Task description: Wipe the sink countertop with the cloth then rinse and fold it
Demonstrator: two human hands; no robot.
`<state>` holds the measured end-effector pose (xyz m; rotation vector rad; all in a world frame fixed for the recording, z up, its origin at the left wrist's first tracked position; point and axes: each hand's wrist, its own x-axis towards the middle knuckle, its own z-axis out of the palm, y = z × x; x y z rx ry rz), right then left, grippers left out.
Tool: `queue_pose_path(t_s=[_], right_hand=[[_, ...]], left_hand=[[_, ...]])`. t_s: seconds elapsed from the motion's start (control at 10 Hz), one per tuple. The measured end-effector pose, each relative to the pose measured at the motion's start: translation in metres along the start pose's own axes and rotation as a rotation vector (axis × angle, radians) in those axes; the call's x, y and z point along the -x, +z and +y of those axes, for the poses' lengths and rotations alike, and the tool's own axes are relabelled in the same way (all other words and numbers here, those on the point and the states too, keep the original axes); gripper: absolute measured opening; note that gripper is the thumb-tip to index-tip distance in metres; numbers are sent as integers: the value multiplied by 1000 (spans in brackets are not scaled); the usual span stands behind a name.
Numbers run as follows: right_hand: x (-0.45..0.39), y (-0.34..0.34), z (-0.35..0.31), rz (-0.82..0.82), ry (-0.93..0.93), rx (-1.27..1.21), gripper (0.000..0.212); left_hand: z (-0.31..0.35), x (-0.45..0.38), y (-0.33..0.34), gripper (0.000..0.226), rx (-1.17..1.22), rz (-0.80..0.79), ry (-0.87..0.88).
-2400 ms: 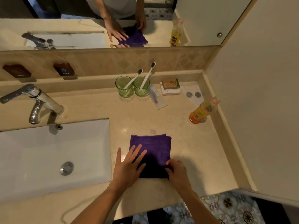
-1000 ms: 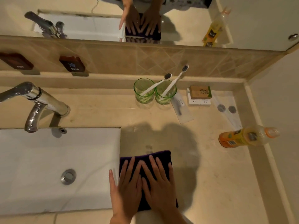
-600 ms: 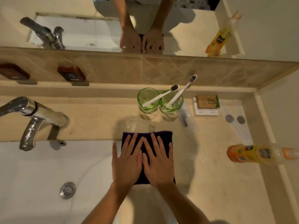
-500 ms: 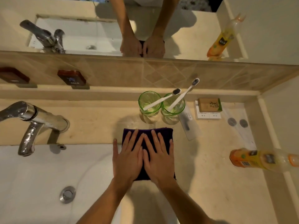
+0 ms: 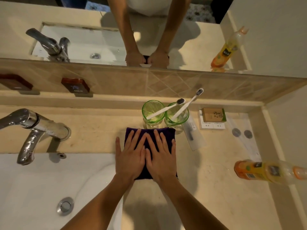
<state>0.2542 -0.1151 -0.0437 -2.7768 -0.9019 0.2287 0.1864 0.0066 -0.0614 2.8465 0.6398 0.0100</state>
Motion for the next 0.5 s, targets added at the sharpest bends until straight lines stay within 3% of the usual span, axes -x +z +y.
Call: queue_pose_path(t_s=[0.2,0.3,0.4,0.5], right_hand=[[-2,-7,4,-41,-49,-60,54],[-8,-26,12,-193,-104,-107,56],[-17,-58,16,-421,-67,-178,53],[-9,-90,17,-387,10,-274,30]], left_hand=[[1,1,-19,58,-49,-132,32],[7,-4,-38,54,-22,-250,-11],[17,-7,-73,58,161,-354,-89],[24,7,-103,33,277,-197,-162]])
